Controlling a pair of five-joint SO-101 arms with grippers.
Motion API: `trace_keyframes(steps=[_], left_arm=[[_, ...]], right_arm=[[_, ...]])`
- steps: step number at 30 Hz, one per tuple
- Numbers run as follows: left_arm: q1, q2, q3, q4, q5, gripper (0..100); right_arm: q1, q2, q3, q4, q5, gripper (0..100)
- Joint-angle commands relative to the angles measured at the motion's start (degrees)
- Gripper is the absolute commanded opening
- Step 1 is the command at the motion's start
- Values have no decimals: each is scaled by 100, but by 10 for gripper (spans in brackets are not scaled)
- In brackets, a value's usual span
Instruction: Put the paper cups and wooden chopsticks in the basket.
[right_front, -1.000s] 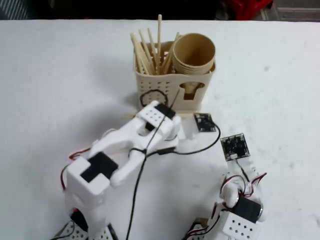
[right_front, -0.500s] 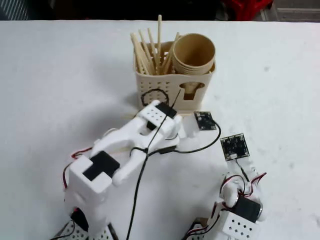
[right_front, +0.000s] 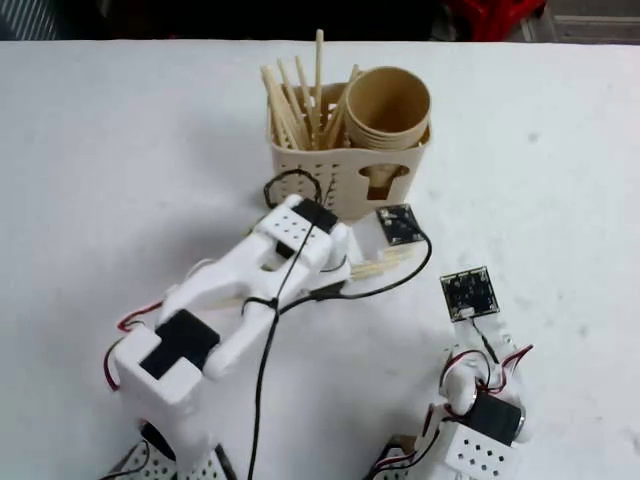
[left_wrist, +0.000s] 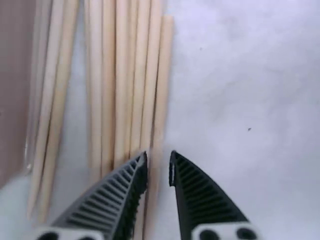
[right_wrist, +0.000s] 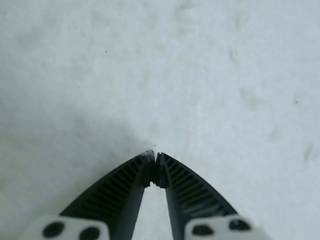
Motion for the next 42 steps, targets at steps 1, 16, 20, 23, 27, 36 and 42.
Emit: trace_keyframes(steps=[1, 16, 20, 23, 27, 36, 42], left_arm=[[-75, -207, -26, -220, 26, 94], [-48, 813, -782, 149, 79, 68], [-66, 769, -809, 149, 79, 26], [-75, 523, -747, 193, 79, 20], [-75, 101, -747, 396, 79, 20], [-75, -180, -756, 510, 70, 20], [-75, 40, -818, 466, 70, 20]], right_arm=[[22, -31, 44, -48, 35, 18], [22, -31, 44, -48, 35, 18], [22, -31, 44, -48, 35, 18], [22, -31, 44, -48, 35, 18], [22, -31, 44, -48, 35, 18], [22, -31, 44, -48, 35, 18], [22, -31, 44, -48, 35, 18]])
